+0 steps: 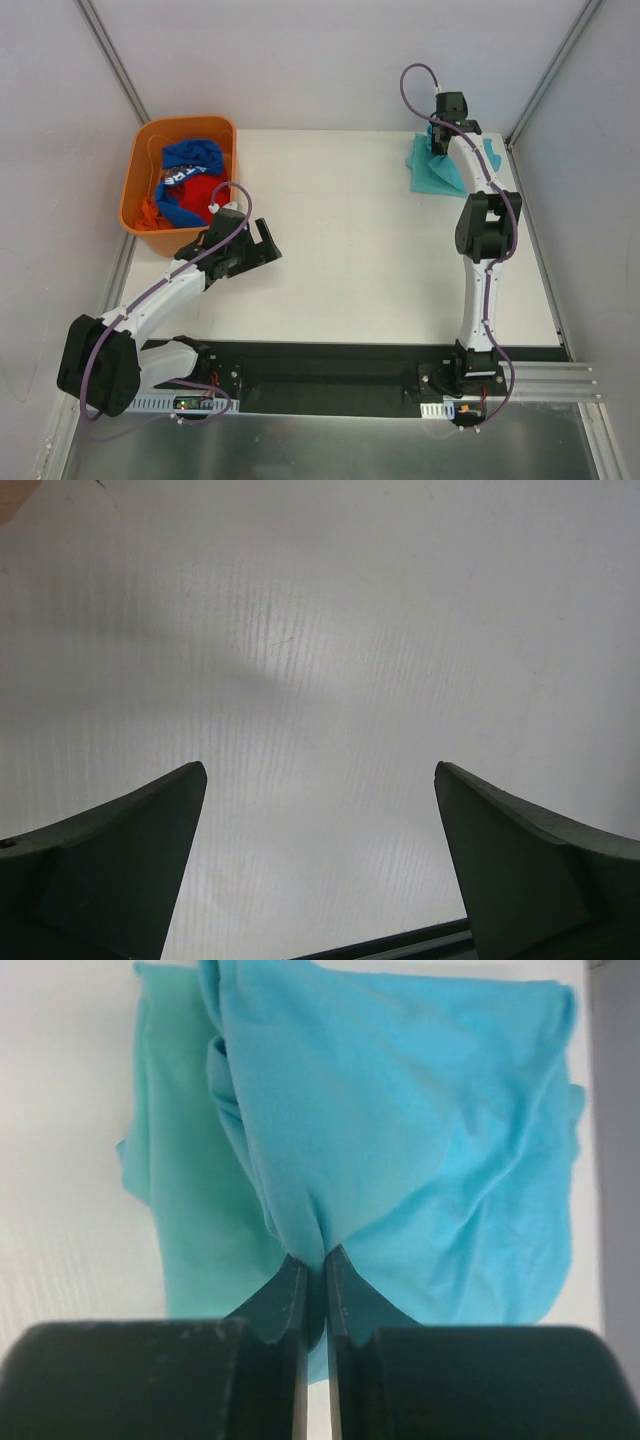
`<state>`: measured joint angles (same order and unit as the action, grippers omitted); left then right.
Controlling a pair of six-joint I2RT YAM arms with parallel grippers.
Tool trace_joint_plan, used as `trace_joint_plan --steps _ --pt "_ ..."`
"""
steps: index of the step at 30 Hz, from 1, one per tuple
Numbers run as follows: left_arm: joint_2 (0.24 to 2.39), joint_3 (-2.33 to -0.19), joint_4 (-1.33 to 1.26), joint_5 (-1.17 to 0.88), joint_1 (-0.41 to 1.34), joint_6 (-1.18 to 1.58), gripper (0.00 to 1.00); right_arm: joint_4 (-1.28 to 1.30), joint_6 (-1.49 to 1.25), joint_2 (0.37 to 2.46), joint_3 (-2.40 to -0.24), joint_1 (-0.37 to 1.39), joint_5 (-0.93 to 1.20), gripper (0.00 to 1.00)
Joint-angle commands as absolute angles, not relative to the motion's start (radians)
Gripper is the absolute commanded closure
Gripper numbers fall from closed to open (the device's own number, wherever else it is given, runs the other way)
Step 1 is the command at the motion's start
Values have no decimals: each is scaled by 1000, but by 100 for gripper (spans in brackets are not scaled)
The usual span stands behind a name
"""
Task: Fold and stack the t-shirts
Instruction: Put the neatly folded tshirt into the corner of the board with the right arm
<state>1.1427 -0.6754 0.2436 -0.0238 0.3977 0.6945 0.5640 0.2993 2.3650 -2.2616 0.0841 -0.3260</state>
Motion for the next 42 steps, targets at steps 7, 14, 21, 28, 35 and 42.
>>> trace_joint_plan --steps 7,14,21,28,35,42 --pt "1160 -676 222 -28 388 680 1 630 278 2465 -2339 143 -123 69" --pt "1151 -676 222 -43 388 681 1 621 308 2392 -2261 144 -9 27" --pt "1103 -686 224 -55 388 675 1 621 299 2217 -2209 140 -23 3" --pt "1046 -698 224 -67 388 673 1 548 137 2036 -2008 20 127 3" --pt "1057 -715 224 -77 388 673 1 687 80 2227 -2149 -101 411 3" --pt "1089 -729 224 -71 388 676 1 707 18 2348 -2164 -170 385 3"
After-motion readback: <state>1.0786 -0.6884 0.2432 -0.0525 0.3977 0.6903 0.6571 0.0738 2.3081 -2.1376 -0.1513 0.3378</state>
